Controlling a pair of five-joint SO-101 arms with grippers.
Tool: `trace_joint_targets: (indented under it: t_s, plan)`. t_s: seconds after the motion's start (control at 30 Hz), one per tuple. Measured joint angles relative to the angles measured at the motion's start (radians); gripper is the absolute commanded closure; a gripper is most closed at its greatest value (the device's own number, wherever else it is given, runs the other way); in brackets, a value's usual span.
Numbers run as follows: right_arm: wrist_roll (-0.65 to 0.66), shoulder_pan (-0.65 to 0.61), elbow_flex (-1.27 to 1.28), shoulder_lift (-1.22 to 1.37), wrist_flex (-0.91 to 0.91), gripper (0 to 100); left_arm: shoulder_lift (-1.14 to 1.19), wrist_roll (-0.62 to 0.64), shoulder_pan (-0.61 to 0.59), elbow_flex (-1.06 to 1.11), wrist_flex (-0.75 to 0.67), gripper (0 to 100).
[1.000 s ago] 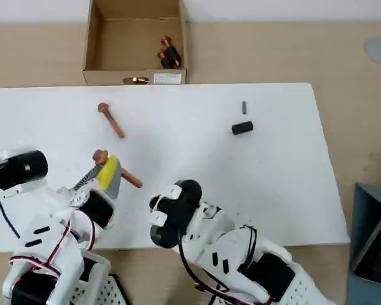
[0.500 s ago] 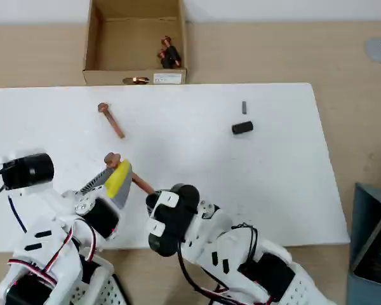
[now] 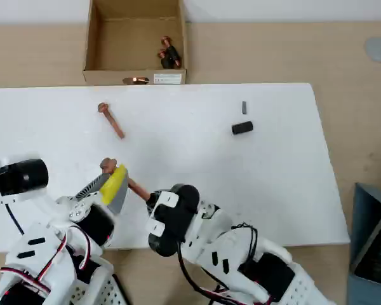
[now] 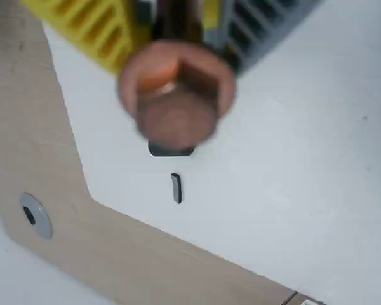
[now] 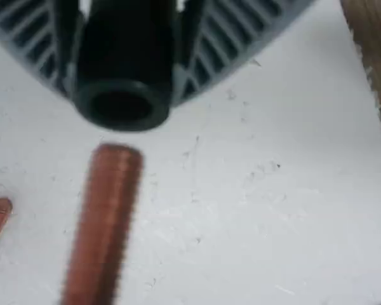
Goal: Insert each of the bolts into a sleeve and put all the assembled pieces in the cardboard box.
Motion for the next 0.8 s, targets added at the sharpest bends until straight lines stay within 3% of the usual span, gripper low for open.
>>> trace_joint_targets:
  t_s: [0.6,0.8]
  plan:
    - [0.000,0.000,0.002,0.000,-0.028,98.9,0.000,0.000,0.005,0.044,0.003,100]
    - [0.000,-0.002,0.002,0.000,-0.032,98.9,0.000,0.000,0.058,0.075,0.002,100]
